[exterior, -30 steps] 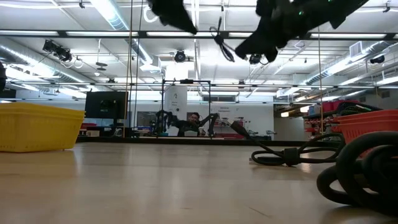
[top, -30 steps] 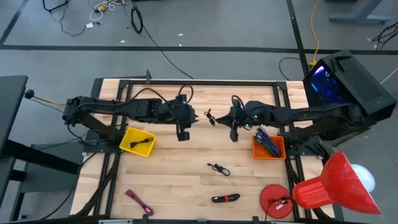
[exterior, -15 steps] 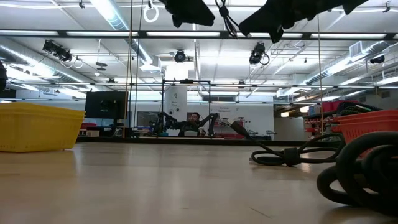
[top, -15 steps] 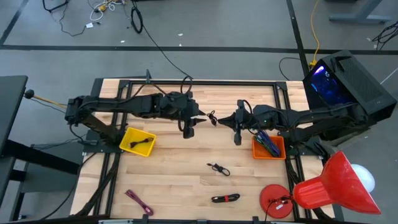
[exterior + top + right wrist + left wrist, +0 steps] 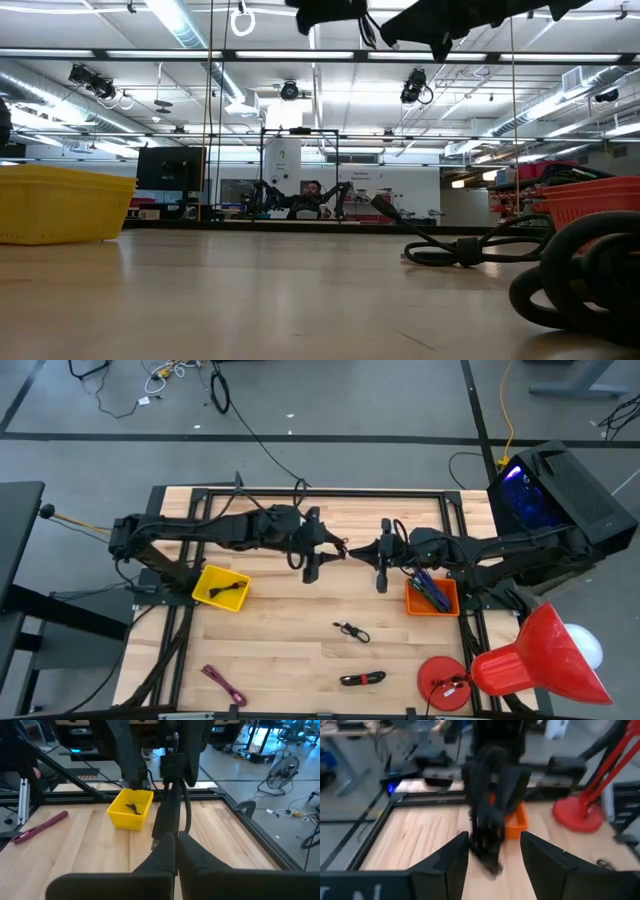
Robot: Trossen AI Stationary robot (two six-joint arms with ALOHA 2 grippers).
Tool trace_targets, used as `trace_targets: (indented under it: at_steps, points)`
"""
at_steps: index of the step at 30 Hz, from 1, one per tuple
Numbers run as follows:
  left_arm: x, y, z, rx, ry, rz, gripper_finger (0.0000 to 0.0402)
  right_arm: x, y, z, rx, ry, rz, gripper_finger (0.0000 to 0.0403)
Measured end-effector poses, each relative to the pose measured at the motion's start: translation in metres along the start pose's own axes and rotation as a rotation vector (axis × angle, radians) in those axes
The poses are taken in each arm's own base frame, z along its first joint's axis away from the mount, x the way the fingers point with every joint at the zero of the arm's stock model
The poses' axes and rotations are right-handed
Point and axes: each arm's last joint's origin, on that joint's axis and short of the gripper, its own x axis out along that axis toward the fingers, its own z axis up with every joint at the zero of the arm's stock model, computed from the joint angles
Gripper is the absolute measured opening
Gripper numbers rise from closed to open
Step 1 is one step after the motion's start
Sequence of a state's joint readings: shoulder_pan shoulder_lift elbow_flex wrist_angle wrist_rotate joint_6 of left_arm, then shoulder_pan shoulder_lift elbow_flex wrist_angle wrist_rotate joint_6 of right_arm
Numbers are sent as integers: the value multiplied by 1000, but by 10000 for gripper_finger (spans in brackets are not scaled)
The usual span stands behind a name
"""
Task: Pick & Place USB Port
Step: Put the black charger cable into the yellow basket
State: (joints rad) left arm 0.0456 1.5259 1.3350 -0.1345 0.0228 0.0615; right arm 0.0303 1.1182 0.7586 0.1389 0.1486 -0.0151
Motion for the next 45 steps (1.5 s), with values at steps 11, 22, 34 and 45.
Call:
trace_targets:
  at_steps: [11,22,34,45]
  points:
    - [10,-5,-2,20,-29,-34,75,5,6,-1,-12,-12,13,0]
    - [9,-6,-10,64,64,47,30,5,6,-1,-19,-12,7,2]
    - [-17,-10,-24,37,314,205,30,4,-1,-3,-18,22,-47,32]
    - [-82,-44,-64,-58,852,481,30,2,-15,-18,25,177,-138,80]
